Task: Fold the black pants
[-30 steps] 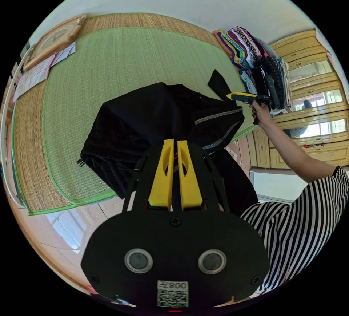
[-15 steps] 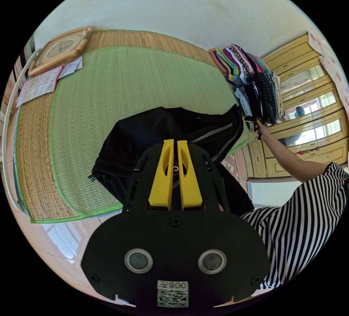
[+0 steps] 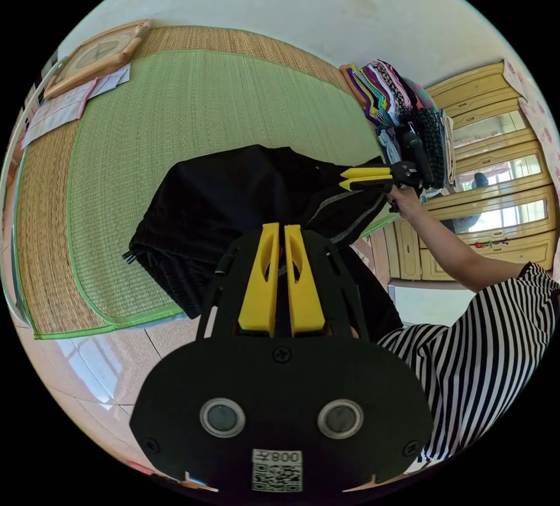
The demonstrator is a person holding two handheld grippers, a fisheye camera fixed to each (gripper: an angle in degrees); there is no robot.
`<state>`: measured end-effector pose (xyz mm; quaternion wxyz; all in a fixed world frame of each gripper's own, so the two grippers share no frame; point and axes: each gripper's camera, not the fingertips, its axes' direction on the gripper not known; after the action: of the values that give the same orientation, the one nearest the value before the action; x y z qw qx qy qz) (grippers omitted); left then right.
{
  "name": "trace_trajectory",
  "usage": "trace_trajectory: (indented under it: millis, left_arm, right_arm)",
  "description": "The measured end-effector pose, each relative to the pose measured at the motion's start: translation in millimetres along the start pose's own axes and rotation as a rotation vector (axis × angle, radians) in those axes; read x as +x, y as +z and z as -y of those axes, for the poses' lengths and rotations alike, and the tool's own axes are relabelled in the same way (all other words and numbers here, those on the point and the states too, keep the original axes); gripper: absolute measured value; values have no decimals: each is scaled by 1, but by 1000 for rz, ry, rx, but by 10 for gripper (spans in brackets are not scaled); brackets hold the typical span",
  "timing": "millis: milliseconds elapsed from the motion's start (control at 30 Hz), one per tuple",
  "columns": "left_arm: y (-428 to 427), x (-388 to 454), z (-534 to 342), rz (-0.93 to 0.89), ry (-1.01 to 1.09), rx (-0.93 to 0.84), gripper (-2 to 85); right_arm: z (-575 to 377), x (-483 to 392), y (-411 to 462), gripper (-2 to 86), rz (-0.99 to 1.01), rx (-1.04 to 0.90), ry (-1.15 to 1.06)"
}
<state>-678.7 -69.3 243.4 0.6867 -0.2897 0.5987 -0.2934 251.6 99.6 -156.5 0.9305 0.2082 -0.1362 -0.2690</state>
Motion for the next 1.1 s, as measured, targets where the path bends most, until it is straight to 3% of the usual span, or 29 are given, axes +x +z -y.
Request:
trace_trajectory:
  millis: [133,333,600,767,900,1100]
  left_arm:
    - [-5,-8,7,-3,2,-6,13]
    - [-28,-21,18,-7,18,49,13]
    - [-89,-37,48,-68,86,265,15]
    - [-124,-57,115,37,63,331,20]
    - [-122,-87,188,82,-58,247,38]
    - [-111,-105,188,56,-102,273,66]
  right_arm:
    - [-6,8,11,43,-25,-44,46]
    - [-56,38,-43,17,8,116,189]
    - [-197,127,-159,18,346,664,599]
    - [-228,178,-212,24,328,891,752]
    - [-189,248,-226,39,265,785,888]
    - [-142,284,-179,66,195,550,985]
